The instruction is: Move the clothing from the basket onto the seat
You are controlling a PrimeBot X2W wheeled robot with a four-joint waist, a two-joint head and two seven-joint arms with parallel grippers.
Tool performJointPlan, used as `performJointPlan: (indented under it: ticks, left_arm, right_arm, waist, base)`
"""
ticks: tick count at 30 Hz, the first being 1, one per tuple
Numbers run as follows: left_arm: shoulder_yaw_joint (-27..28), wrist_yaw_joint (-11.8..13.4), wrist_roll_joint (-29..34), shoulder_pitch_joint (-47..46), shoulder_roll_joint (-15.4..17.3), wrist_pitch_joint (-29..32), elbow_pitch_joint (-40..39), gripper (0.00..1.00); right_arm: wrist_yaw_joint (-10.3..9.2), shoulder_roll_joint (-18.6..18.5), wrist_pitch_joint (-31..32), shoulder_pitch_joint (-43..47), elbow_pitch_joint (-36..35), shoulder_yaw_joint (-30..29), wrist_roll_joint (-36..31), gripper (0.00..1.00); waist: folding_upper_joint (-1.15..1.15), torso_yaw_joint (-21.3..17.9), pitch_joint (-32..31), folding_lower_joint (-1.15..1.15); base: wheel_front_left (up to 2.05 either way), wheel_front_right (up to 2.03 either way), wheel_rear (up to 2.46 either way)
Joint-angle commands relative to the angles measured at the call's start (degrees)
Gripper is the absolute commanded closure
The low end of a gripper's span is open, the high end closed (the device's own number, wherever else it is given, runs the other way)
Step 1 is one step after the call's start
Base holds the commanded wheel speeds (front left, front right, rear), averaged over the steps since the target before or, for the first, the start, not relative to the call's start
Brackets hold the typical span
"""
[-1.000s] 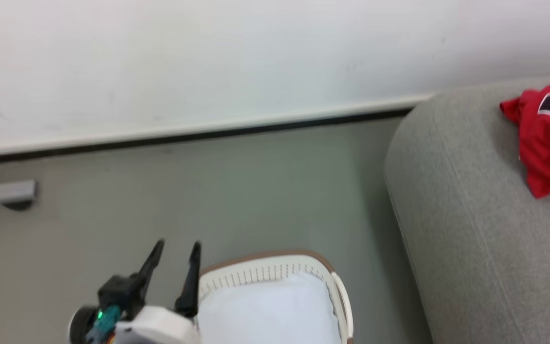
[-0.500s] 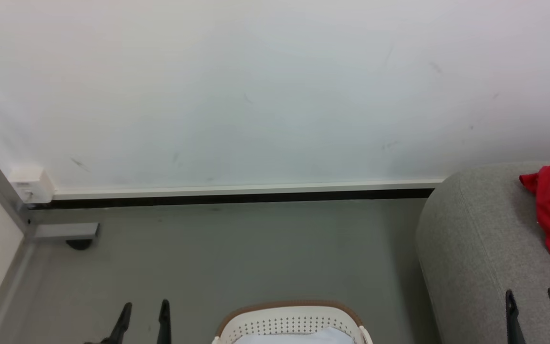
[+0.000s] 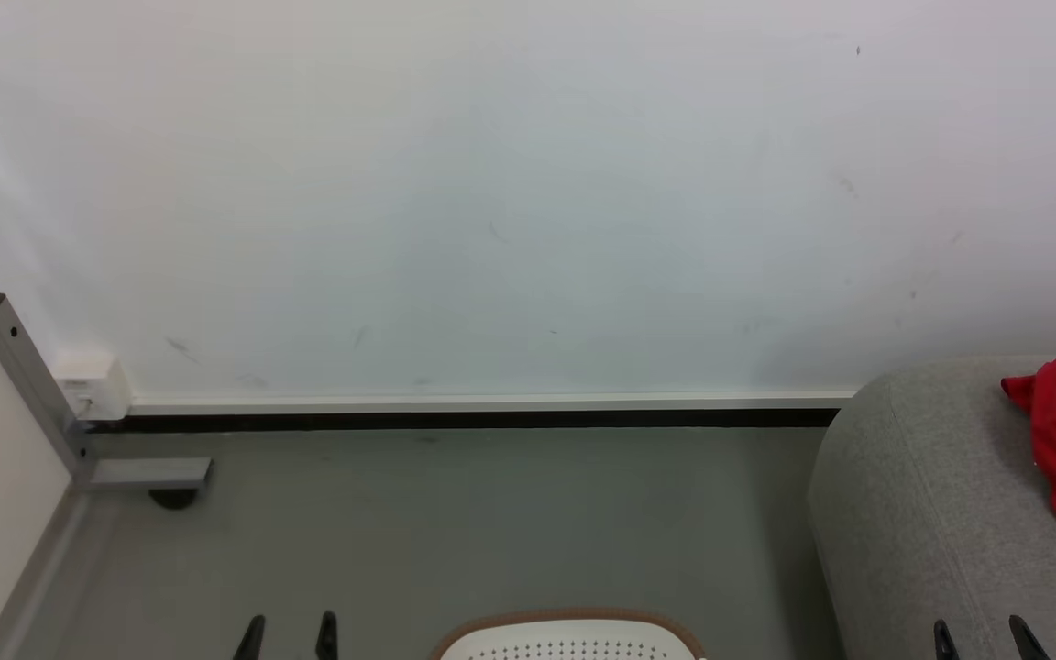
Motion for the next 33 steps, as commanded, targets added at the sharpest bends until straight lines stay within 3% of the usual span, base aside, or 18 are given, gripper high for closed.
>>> performJointPlan:
  ticks: [1,11,12,15,33]
  left_arm:
    - [0.5,-0.5,0.7,0.4,-0.3,0.0,0.2,0.0]
    - [2.5,-4.1,2.3,0.2,-1.8,0.0,1.2,0.0]
    - [2.5,-4.2,1.8,0.0,-1.8,0.0,1.3,1.0]
    - [2.7,-4.3,1.1,0.0,-1.9,0.4,2.7,1.0]
    - [5.4,-5.0,-18.2,-3.8,-2.1,5.5,2.6,1.0]
  right_arm:
    - [-0.15,-0.1,-0.1,0.2,0.3,0.2,0.5,0.0]
    - [-0.15,-0.1,-0.1,-0.1,1.1,1.5,0.8,0.0]
    - [0.0,0.0,0.0,0.0,1.0,1.6,0.1,1.0]
    - [0.0,0.4,0.4,-0.3,2.5,1.2,0.8,1.0]
    - [-0.02,0.2,5.5,-4.1,2.3,1.0,22.2,1.0]
  waist:
    - [0.0,0.1,0.0,0.01]
    - [0.0,0.7,0.0,0.01]
    - [0.0,0.7,0.0,0.01]
    - [0.0,0.8,0.0,0.01]
    - [0.0,0.7,1.1,0.01]
  base:
    - [0.0,0.0,0.0]
    - [0.0,0.0,0.0]
    - [0.0,0.0,0.0]
    - [0.0,0.0,0.0]
    - [0.0,0.0,0.0]
